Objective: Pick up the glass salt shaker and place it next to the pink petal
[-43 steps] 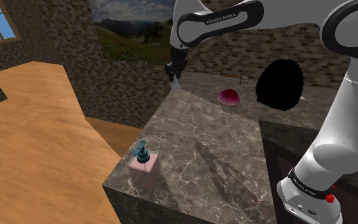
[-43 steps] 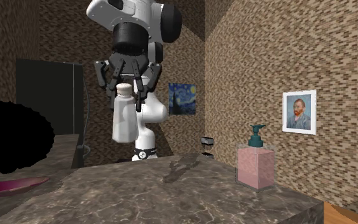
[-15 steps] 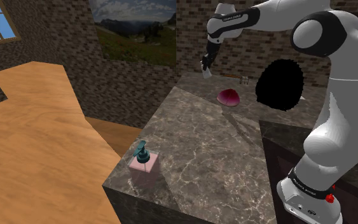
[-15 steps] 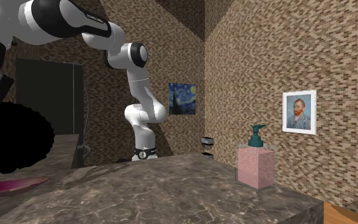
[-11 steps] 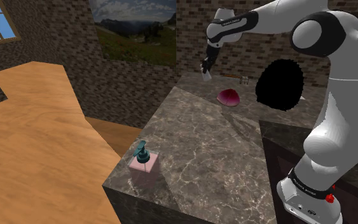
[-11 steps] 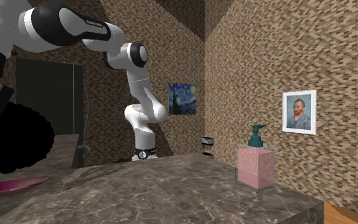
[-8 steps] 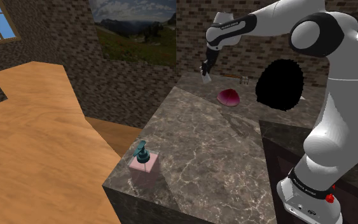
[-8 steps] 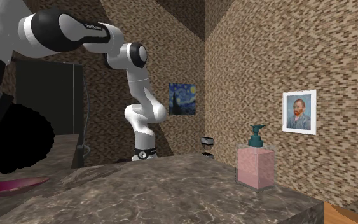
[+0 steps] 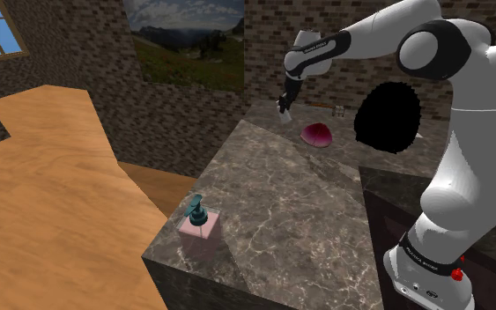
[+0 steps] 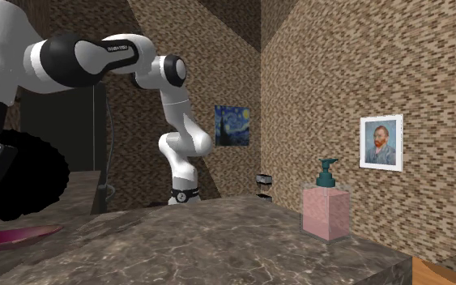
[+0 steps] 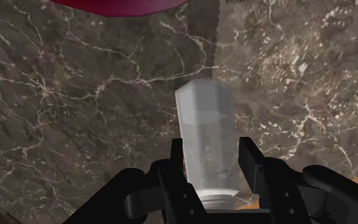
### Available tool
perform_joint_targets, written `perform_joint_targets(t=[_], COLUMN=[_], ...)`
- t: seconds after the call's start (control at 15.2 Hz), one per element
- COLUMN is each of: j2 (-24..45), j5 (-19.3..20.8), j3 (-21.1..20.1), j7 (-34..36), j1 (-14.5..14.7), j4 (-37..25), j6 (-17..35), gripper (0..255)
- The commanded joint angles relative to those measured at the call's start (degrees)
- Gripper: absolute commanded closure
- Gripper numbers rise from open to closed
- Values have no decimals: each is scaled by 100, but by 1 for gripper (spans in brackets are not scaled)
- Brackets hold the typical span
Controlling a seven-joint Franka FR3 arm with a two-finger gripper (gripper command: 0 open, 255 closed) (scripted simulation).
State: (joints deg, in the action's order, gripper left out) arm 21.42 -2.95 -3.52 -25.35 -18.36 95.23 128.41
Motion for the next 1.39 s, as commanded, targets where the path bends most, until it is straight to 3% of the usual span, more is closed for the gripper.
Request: perform_joint_targets(t=[0.0, 0.66, 1.19, 1.25, 1.32], j2=[55, 385, 385, 385, 385], j5=[-2, -9, -9, -9, -9], j3=[0, -1, -1, -1, -1], j7=[-8, -46, -46, -46, -46], j1=[0, 4, 4, 4, 4], j4=[75, 403, 403, 403, 404], j6=[134, 790, 790, 791, 791], gripper=[255, 255, 255, 0, 0])
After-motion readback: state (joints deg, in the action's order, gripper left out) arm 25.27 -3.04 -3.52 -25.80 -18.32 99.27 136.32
